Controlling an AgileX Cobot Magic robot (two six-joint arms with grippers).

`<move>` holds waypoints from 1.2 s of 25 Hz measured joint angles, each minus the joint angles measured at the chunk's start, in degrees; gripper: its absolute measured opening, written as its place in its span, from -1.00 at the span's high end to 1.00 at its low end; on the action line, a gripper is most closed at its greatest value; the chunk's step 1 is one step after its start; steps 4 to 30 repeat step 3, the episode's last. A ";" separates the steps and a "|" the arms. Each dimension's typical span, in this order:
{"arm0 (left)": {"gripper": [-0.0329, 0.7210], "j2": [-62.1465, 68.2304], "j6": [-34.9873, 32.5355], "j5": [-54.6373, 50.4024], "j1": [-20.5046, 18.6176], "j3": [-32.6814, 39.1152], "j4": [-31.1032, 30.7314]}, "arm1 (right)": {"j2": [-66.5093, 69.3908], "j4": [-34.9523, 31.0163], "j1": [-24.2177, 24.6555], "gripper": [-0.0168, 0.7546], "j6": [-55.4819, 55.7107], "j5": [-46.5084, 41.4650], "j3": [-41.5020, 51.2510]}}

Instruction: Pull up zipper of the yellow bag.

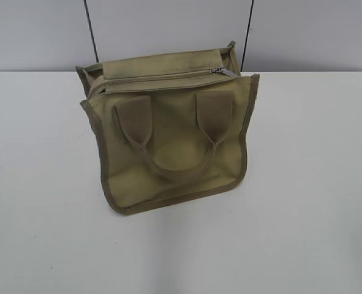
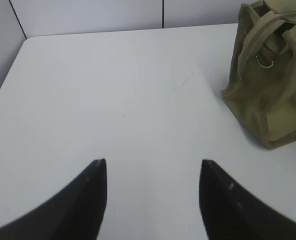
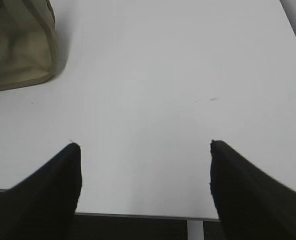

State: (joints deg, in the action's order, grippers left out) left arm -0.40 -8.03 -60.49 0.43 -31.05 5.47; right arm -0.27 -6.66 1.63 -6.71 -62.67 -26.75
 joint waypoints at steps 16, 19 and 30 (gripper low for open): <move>-0.25 0.00 0.00 0.00 0.00 0.00 0.00 | 0.00 0.00 0.00 -0.55 0.00 0.00 0.00; -0.25 0.00 0.00 0.00 0.00 0.00 0.00 | 0.00 0.00 0.00 -0.55 0.00 0.00 0.00; -0.25 0.00 0.00 0.00 0.00 0.00 0.00 | 0.00 0.00 0.00 -0.55 0.00 0.00 0.00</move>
